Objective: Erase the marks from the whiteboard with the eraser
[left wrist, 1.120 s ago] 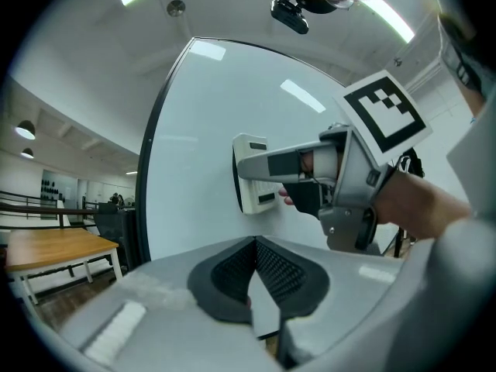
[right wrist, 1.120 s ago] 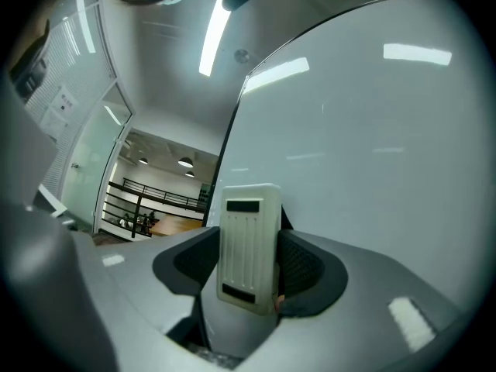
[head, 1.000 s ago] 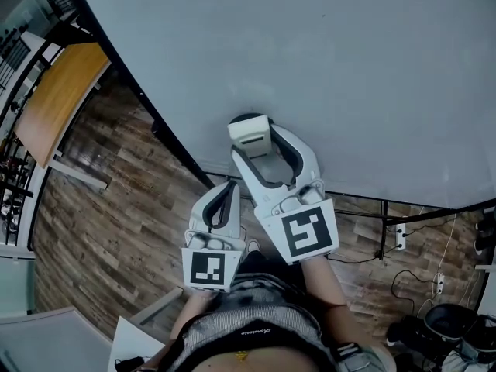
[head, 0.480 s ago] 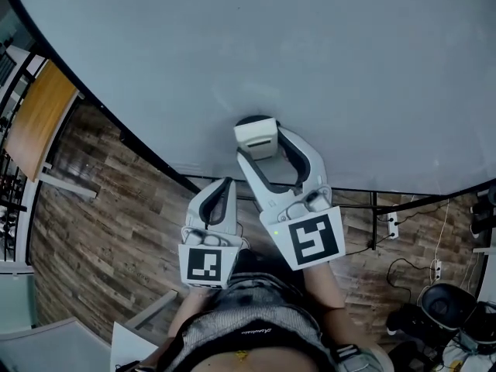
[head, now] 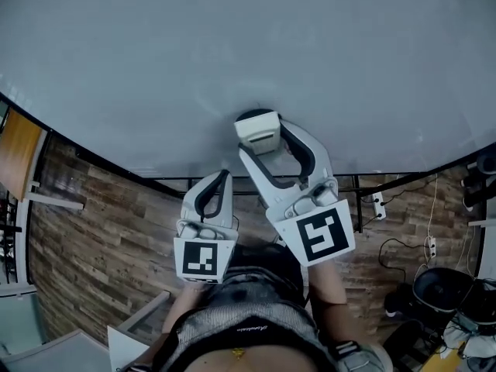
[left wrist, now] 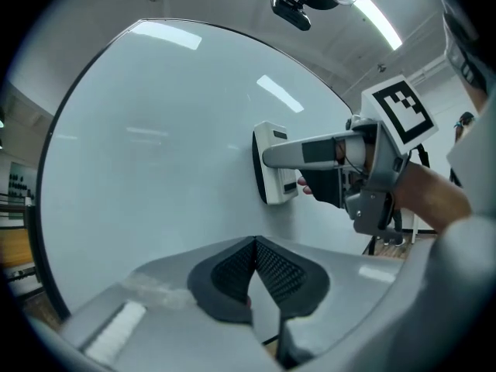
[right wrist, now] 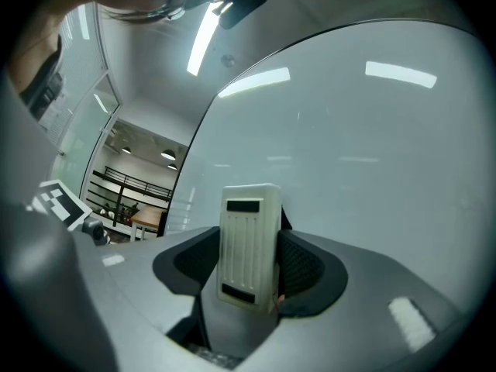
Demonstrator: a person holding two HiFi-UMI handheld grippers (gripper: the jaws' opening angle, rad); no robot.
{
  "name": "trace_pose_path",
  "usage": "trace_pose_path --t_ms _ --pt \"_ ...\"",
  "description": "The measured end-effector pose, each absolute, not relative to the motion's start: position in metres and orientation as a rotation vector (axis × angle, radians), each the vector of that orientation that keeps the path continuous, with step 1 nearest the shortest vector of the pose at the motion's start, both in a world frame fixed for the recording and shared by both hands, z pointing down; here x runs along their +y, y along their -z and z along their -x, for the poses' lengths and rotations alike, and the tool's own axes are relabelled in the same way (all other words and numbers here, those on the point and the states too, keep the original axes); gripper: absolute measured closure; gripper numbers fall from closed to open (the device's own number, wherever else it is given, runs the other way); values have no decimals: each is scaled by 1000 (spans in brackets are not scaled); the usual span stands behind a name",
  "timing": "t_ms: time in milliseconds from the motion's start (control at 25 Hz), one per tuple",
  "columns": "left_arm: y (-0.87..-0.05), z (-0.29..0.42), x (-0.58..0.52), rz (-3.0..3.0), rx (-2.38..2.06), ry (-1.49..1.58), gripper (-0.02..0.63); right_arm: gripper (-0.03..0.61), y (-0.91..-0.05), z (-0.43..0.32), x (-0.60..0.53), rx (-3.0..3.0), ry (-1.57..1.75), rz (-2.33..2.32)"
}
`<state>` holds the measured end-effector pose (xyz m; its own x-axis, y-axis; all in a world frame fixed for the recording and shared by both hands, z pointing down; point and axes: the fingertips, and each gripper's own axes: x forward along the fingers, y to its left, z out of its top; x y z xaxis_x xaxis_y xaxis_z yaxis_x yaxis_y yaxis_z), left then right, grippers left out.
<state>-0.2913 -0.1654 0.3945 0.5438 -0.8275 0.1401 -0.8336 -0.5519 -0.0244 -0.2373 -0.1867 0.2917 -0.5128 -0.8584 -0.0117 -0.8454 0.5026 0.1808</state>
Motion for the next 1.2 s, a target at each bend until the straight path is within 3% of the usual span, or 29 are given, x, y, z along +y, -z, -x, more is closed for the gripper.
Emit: trace_pose_path --t_ms 640,1200 --pt "-384 142 -144 -2781 -1408 -231 609 336 -303 74 -162 -2595 236 -1557" --pt "-380 123 -117 -2789 -1412 -174 609 336 -331 32 -122 -2472 260 -1677"
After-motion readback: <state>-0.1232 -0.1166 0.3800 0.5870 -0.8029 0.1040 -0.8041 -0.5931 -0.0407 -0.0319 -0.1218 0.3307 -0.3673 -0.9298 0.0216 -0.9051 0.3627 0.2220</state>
